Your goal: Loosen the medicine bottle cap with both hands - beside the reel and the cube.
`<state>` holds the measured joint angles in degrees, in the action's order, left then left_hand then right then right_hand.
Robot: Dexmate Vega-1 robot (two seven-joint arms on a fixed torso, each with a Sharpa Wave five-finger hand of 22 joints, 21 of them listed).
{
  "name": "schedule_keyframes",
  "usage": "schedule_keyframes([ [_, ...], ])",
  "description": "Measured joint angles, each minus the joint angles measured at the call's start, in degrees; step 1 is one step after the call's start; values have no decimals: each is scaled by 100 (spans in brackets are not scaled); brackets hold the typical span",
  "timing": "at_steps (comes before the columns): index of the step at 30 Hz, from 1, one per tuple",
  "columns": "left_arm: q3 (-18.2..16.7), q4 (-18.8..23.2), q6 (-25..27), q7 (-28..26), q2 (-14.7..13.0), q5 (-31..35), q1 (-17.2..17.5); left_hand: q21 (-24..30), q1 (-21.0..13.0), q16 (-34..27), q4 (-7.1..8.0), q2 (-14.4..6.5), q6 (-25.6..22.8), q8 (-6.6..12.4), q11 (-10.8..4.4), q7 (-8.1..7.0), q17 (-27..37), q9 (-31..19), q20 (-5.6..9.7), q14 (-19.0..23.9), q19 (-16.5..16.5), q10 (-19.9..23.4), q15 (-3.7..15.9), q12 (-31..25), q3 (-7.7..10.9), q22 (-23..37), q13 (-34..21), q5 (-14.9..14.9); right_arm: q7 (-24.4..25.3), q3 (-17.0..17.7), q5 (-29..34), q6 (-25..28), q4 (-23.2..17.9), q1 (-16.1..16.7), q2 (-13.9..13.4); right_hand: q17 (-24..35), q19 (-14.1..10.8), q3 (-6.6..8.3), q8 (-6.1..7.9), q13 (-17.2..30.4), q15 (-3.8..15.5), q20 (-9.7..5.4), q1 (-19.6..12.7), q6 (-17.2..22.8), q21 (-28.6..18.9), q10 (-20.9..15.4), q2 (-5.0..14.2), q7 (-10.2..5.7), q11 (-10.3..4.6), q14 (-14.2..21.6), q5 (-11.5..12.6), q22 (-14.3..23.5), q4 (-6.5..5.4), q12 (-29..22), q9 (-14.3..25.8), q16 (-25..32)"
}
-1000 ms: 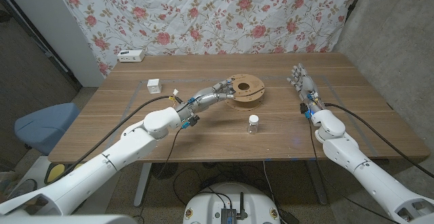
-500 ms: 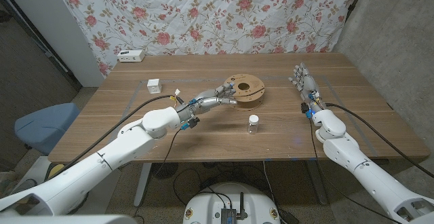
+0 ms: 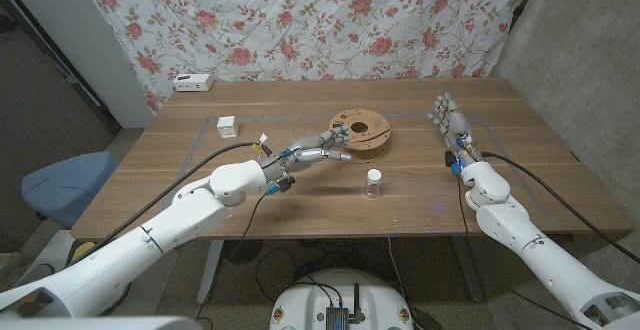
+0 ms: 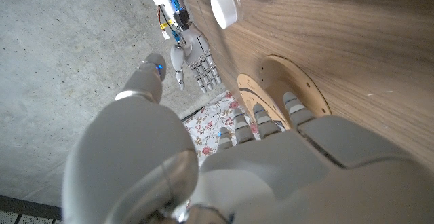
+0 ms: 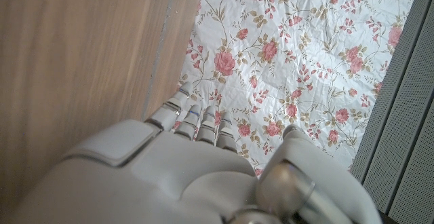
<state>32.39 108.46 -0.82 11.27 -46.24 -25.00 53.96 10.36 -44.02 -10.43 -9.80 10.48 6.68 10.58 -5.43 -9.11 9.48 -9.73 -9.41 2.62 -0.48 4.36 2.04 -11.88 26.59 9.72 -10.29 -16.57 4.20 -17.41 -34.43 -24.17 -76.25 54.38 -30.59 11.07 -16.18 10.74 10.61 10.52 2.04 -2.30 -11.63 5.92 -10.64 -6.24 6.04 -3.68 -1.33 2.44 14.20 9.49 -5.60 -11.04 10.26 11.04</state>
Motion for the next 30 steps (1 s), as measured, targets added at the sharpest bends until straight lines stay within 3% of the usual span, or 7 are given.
schedule_keyframes([
  [2,12,0,0,8,1,2,1,0,-53,0,6,-12,-2,0,25,-2,0,0,0,9,0,23,8,0,-43,0,0,0,16,5,6,-4,-4,7,0,0,0,0,0,0,0,0,0,0,0,0,0,0,0,0,0,0,0,0,0,0],
  [16,84,-79,-175,-156,84,250,95,28,-471,0,16,-72,-279,67,-205,-193,-15,0,193,418,-194,433,10,-66,-300,-13,0,-42,88,32,44,-45,-33,55,3,0,0,16,0,0,0,0,0,0,0,0,0,0,0,0,0,-1,16,0,0,0],
  [20,108,-96,-254,-243,115,364,139,28,-611,0,33,-136,-432,89,-272,-285,-15,0,352,524,-227,620,6,-66,-381,-13,0,-42,110,39,49,-56,-55,85,3,-1,0,16,0,0,0,0,0,0,0,0,0,0,0,0,0,-1,16,0,0,0],
  [30,189,-209,-492,-501,261,722,231,28,-796,0,63,-170,-647,89,-366,-298,-14,0,463,754,-339,860,21,-66,-506,-13,17,-42,143,84,52,-85,-143,201,-49,-1,0,16,0,0,0,0,0,0,0,0,0,0,0,0,0,-1,16,0,0,0],
])
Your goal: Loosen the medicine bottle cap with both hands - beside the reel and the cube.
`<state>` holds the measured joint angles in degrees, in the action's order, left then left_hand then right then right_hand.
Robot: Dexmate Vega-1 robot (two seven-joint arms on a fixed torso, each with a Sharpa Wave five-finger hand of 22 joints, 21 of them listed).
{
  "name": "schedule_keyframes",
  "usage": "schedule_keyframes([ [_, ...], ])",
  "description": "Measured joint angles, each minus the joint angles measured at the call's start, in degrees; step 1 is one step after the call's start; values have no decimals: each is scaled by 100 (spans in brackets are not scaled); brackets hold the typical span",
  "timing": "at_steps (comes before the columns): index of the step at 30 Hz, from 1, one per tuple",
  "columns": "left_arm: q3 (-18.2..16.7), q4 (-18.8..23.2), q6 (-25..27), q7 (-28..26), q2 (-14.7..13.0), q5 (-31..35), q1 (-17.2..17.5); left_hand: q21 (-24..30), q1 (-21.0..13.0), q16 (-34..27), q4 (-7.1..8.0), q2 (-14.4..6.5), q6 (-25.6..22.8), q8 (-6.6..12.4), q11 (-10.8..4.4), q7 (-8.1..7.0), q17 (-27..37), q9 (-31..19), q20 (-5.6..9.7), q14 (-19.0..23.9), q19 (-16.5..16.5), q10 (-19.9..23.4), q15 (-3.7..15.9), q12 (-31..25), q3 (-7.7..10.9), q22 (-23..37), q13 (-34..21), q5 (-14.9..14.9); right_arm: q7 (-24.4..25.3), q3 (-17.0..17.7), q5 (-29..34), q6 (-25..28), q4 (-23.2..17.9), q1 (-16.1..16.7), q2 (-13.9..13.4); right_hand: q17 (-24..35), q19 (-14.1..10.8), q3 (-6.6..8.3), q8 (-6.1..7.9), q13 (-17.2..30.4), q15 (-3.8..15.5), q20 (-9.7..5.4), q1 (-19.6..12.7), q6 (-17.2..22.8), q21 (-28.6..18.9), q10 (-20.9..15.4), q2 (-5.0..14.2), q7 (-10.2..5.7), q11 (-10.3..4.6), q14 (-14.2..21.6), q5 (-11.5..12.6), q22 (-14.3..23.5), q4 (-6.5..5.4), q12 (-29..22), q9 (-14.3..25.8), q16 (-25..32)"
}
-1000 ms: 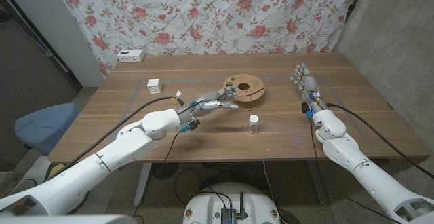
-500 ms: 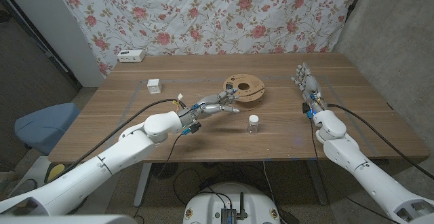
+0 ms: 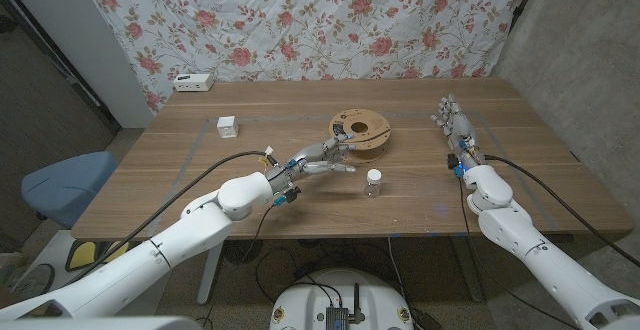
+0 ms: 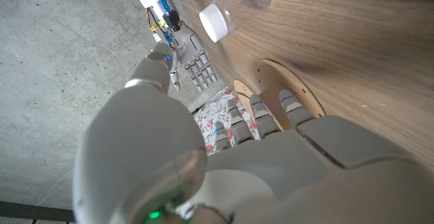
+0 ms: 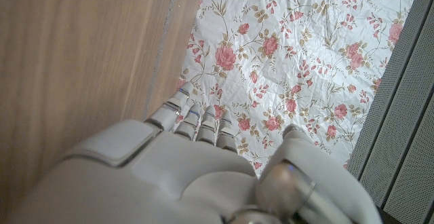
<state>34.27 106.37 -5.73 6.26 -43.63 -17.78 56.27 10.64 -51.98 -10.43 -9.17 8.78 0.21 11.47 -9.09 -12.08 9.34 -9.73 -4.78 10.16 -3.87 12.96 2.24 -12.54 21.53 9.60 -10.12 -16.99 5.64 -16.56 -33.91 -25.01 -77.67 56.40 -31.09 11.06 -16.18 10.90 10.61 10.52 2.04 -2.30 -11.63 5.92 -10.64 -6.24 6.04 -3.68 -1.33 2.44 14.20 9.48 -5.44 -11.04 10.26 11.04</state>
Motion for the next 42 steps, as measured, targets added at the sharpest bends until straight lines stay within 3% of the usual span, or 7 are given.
schedule_keyframes([
  [8,85,-85,-114,-197,126,292,54,0,-159,0,15,-23,-165,0,-134,1,0,0,206,196,-63,221,12,0,-112,0,0,0,-67,25,-28,-28,-2,41,-39,0,0,0,0,0,0,0,0,0,0,0,0,0,0,0,0,0,0,0,0,0],
  [18,200,-245,-279,-448,333,637,108,39,-271,0,41,-75,-287,-25,-174,-20,1,0,432,409,-228,502,1,0,-262,1,-1,0,-203,45,-101,-58,63,59,-77,0,0,0,0,0,0,0,0,0,0,0,0,0,0,0,0,-1,0,0,0,0],
  [42,496,-907,-786,-930,845,1424,123,16,-453,0,61,-152,-472,-25,-234,-20,1,0,541,656,-254,826,2,0,-382,1,-1,0,-458,101,-224,-166,180,119,-160,0,0,0,0,0,0,0,0,0,0,0,0,0,0,0,0,-1,0,0,0,0],
])
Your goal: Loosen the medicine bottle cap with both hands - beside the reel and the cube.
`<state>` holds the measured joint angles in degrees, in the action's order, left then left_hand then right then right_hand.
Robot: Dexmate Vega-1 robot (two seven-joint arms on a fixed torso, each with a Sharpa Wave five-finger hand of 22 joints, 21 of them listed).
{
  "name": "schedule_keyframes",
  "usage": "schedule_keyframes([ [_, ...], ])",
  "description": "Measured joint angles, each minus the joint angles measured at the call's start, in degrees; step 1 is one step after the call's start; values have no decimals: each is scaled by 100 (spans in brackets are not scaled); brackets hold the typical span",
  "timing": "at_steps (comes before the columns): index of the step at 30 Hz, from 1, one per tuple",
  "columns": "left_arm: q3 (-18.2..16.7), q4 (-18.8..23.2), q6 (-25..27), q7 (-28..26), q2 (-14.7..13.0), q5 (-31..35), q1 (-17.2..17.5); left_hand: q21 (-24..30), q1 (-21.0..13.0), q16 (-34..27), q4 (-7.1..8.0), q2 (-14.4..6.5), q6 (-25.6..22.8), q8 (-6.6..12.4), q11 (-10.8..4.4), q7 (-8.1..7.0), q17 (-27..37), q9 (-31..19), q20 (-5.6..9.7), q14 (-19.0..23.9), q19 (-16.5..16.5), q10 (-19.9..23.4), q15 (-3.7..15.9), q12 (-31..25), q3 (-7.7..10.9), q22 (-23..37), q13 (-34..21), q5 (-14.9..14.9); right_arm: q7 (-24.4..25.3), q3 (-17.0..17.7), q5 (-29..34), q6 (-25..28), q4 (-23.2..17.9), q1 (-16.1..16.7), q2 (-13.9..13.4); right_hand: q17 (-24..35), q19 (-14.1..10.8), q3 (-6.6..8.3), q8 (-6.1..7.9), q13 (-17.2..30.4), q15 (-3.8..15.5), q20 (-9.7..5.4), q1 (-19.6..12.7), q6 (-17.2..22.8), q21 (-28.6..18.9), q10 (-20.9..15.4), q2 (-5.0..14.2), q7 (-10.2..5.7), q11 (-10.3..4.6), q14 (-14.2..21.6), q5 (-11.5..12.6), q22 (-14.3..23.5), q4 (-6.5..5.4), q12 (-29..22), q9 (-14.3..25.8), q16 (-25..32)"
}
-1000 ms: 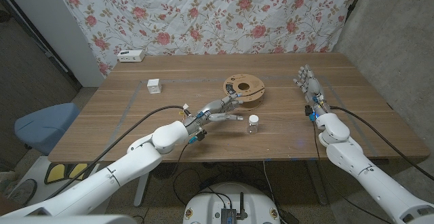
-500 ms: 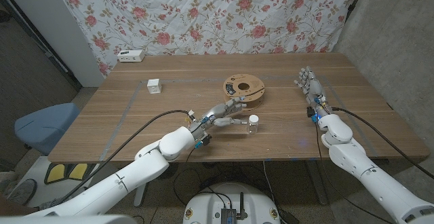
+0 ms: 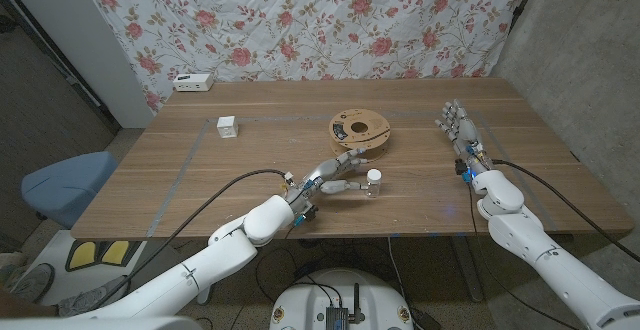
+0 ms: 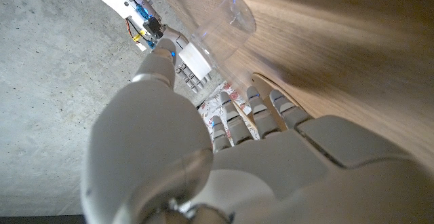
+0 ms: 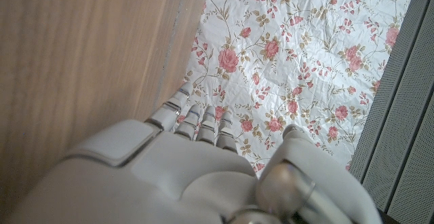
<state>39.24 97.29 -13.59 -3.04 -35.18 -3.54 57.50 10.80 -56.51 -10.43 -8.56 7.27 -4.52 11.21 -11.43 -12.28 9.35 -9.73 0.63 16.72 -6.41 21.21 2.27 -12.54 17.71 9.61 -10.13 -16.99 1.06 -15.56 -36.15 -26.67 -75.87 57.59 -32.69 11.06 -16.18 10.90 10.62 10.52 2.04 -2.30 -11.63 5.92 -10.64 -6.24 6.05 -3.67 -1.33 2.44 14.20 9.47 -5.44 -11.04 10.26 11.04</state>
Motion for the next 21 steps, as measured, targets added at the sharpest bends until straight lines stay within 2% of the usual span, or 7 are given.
schedule_keyframes([
  [4,38,-99,-67,-44,63,105,-27,0,-44,0,2,-44,-71,0,17,10,0,0,-115,61,-11,66,2,0,-45,0,0,27,-25,9,-13,-26,15,17,-5,0,0,-24,0,0,0,0,0,0,0,0,0,0,0,0,0,0,24,0,0,0],
  [21,153,-435,-213,-145,259,364,-138,0,-256,0,11,-151,-306,0,11,-3,0,0,-92,301,-33,364,10,0,-84,0,0,89,-52,42,-30,-140,33,85,6,0,0,1,0,0,0,0,0,0,0,0,0,0,0,0,0,0,48,0,0,0],
])
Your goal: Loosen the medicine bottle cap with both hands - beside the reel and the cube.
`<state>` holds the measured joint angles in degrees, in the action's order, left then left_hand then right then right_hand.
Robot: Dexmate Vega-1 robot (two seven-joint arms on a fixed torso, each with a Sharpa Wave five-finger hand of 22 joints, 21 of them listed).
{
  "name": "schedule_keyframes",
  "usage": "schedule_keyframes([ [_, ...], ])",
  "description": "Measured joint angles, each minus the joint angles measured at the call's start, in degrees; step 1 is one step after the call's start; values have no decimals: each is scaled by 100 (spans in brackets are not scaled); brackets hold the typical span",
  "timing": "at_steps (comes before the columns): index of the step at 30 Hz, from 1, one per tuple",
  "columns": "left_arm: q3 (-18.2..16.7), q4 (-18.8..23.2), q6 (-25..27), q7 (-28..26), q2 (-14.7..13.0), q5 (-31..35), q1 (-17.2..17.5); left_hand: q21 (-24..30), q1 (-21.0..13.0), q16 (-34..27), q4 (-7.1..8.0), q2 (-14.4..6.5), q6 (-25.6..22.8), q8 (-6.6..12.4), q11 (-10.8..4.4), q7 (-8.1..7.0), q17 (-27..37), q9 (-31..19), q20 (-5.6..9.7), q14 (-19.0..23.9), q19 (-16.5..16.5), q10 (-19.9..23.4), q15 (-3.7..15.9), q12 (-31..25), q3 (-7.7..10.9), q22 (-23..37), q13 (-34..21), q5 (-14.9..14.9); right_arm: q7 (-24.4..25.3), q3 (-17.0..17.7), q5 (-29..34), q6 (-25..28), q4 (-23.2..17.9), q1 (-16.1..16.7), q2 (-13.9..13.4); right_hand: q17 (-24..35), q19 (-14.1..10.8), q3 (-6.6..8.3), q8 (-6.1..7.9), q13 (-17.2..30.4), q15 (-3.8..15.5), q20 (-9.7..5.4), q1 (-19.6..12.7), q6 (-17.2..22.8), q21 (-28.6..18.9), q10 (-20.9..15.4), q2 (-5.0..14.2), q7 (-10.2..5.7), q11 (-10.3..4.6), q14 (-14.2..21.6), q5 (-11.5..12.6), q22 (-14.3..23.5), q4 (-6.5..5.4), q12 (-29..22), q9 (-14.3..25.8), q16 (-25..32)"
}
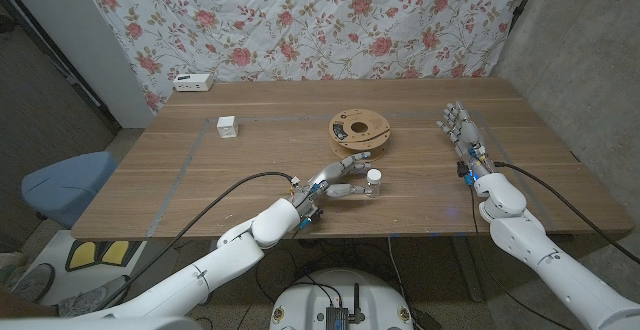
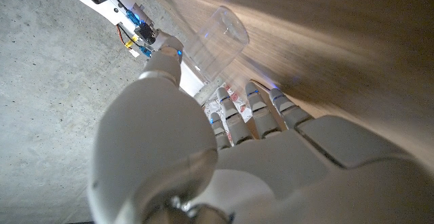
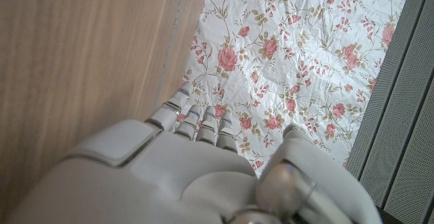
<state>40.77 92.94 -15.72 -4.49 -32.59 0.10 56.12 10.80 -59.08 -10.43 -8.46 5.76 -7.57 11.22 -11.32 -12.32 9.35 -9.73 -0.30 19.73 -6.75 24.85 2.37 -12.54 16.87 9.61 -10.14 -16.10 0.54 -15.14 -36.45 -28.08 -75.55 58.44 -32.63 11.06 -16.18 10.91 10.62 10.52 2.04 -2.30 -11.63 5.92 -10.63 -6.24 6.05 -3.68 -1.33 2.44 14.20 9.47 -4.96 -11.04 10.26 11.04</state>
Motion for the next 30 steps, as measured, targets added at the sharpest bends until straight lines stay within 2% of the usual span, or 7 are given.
schedule_keyframes([
  [12,65,-203,-47,123,107,-46,-121,0,-111,0,-7,-66,-166,0,80,6,0,0,-61,232,-62,244,7,0,-87,0,0,88,46,37,1,-43,-30,67,0,0,0,0,0,0,0,0,0,0,0,-22,0,0,22,0,0,0,0,0,0,0],
  [18,65,-203,-46,173,107,-82,-121,-1,-179,0,0,-73,-247,0,47,23,0,0,-30,303,-91,335,17,0,-95,-4,0,131,46,57,1,-43,-36,104,2,0,0,0,0,0,0,0,0,0,0,-22,0,0,21,0,0,0,0,0,0,0],
  [24,101,-265,-15,209,144,-103,-186,-15,-236,0,16,-123,-408,0,102,46,14,0,73,496,-193,532,29,0,-158,-11,0,177,73,74,-2,-68,-36,127,7,0,0,0,0,0,0,0,0,0,0,-22,0,0,21,0,0,0,-1,0,0,0],
  [30,120,-275,42,216,163,-111,-211,-12,-308,0,-7,-157,-513,0,75,85,14,0,135,639,-254,689,29,0,-182,-17,0,216,79,83,-25,-109,-10,140,21,0,0,0,0,0,0,0,0,0,0,-21,0,0,21,0,0,0,-1,0,0,0],
])
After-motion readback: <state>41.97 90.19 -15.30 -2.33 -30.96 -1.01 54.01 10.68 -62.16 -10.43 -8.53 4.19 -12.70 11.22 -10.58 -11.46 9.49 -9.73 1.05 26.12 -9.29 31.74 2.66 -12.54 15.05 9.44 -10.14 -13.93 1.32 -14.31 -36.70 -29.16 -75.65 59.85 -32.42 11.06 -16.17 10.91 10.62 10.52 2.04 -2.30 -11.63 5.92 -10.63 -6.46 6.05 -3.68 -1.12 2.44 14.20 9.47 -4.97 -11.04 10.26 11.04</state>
